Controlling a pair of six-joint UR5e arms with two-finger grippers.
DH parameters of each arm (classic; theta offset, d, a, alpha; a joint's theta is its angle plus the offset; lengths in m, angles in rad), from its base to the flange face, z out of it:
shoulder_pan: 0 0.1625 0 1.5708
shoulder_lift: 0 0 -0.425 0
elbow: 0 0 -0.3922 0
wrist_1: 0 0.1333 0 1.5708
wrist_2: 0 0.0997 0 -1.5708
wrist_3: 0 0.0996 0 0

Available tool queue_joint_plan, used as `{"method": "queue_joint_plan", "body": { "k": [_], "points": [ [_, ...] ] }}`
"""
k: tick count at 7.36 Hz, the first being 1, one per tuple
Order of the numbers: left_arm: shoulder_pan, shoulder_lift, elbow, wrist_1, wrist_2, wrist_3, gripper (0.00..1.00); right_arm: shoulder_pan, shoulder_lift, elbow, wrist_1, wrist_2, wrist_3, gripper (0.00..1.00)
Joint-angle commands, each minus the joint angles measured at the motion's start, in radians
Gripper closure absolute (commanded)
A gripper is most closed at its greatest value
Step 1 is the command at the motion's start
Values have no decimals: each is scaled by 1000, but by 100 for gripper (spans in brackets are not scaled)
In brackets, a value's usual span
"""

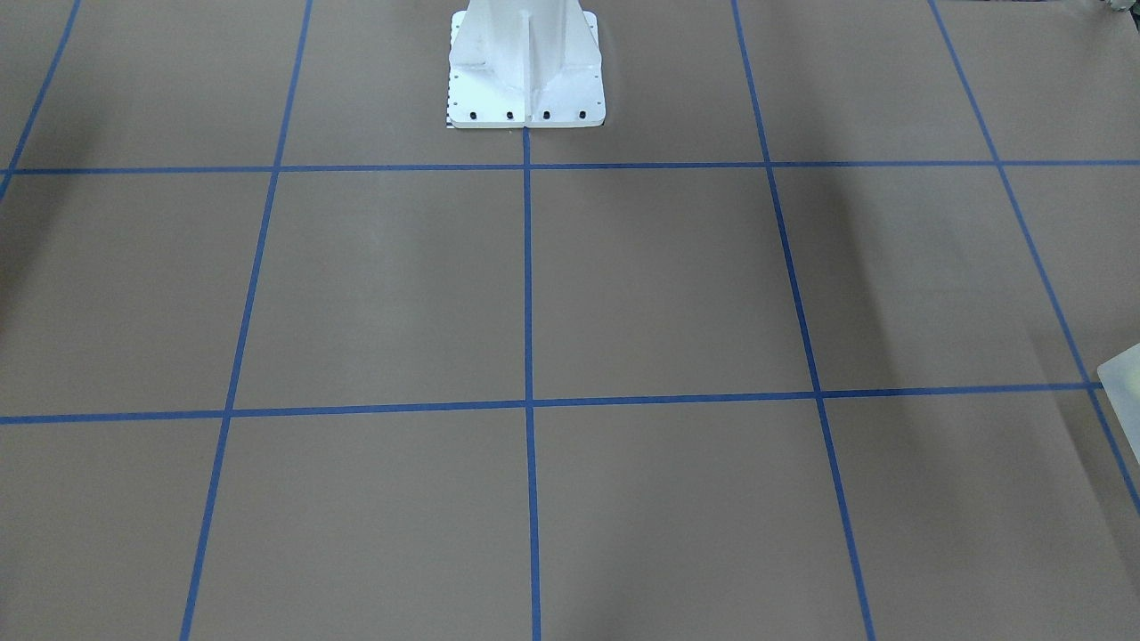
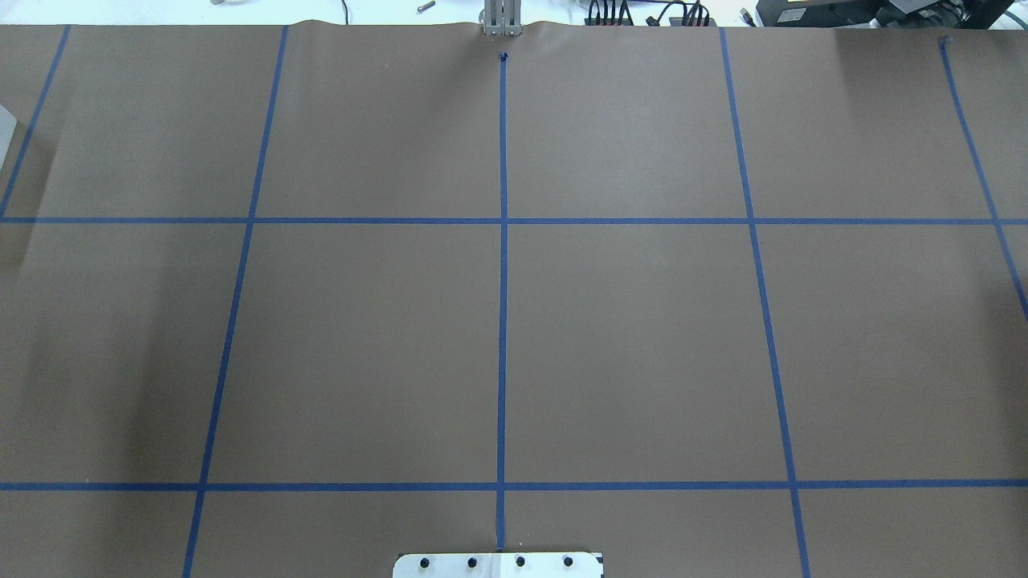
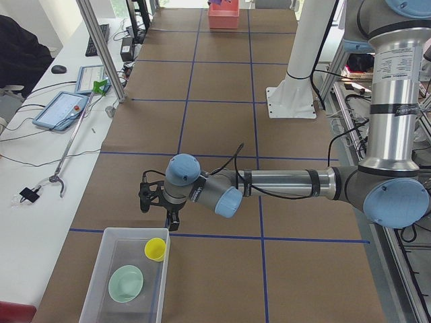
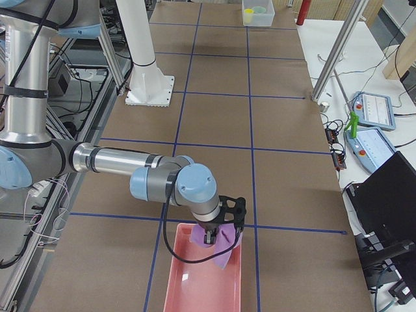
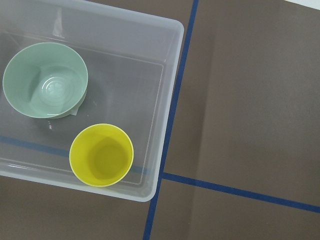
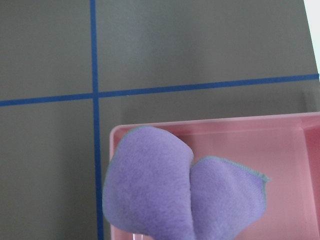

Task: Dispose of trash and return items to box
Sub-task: 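Lower the cloth into the pink tray and open the right gripper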

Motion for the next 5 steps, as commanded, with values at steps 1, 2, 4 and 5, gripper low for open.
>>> {"method": "queue_joint_plan", "body": {
  "k": [1,2,4,5],
  "points": [
    [0,-1,0,-1,0,5,1,13,1,-147,6,-9,-66,100],
    [0,-1,0,-1,0,6,1,12,22,-209,9,-13,-139,100],
    [0,-1,0,-1,0,2,1,12,64,-264,11,-42,-175,100],
    [0,-3,0,-1,0,2,1,10,66,-274,12,-75,-175,100]
  ]
}}
